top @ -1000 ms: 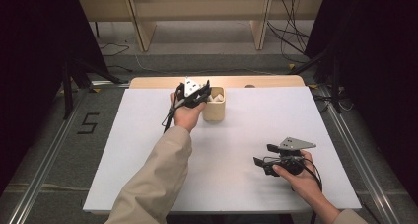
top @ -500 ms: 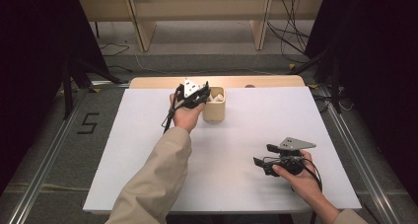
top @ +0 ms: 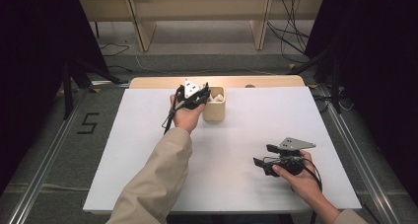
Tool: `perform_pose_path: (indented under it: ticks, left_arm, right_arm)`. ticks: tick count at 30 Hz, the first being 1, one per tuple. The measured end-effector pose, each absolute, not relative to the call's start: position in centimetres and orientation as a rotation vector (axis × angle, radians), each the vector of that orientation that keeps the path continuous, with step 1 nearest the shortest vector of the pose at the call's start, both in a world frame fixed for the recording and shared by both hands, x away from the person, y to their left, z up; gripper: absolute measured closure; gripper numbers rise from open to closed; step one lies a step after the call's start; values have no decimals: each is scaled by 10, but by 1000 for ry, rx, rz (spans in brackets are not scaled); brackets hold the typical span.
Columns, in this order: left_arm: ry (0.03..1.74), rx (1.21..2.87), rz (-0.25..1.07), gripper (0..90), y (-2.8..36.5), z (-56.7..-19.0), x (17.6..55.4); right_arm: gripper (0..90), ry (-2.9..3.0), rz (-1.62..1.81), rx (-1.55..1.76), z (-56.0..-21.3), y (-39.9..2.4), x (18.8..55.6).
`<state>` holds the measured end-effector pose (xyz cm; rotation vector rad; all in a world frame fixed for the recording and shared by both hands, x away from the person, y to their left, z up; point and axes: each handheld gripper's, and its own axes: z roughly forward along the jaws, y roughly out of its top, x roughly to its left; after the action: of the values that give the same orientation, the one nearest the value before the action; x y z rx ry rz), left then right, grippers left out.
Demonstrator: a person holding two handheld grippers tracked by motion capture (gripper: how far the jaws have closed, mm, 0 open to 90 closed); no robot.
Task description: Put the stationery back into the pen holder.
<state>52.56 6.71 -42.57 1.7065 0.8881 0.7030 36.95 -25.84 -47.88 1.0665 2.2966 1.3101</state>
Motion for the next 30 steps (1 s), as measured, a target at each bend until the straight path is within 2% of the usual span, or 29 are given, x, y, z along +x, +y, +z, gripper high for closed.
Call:
perform_pose_path:
  ticks: [30]
  left_arm:
    - [903, 1719, 711, 792, 66, -432, 526]
  right_arm:
    - [236, 2313, 1302, 1055, -479, -258, 369]
